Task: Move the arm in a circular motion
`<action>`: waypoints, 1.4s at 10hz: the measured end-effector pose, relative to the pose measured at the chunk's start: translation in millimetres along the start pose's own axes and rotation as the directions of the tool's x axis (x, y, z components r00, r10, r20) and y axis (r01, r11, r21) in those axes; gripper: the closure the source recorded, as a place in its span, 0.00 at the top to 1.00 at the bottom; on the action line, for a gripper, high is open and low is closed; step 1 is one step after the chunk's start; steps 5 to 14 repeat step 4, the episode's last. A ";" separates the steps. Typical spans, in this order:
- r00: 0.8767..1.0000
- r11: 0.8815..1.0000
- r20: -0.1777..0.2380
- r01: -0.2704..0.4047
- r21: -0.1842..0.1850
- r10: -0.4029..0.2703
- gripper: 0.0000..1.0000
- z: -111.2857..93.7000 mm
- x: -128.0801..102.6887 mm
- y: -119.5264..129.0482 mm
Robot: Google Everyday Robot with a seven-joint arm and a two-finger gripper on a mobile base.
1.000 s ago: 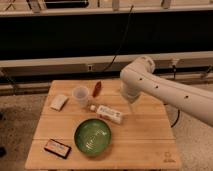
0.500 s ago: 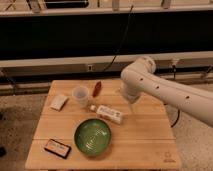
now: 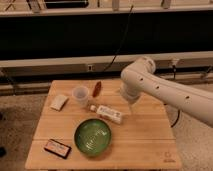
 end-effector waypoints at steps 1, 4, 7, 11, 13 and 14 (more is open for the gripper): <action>1.000 1.000 0.002 0.000 0.000 0.000 0.80 0.0 -0.8 0.4; 1.000 1.000 0.008 0.001 0.000 -0.001 0.80 0.3 -1.6 0.1; 1.000 1.000 0.008 0.001 0.000 -0.001 0.80 0.3 -1.6 0.1; 1.000 1.000 0.008 0.001 0.000 -0.001 0.80 0.3 -1.6 0.1; 1.000 1.000 0.008 0.001 0.000 -0.001 0.80 0.3 -1.6 0.1; 1.000 1.000 0.008 0.001 0.000 -0.001 0.80 0.3 -1.6 0.1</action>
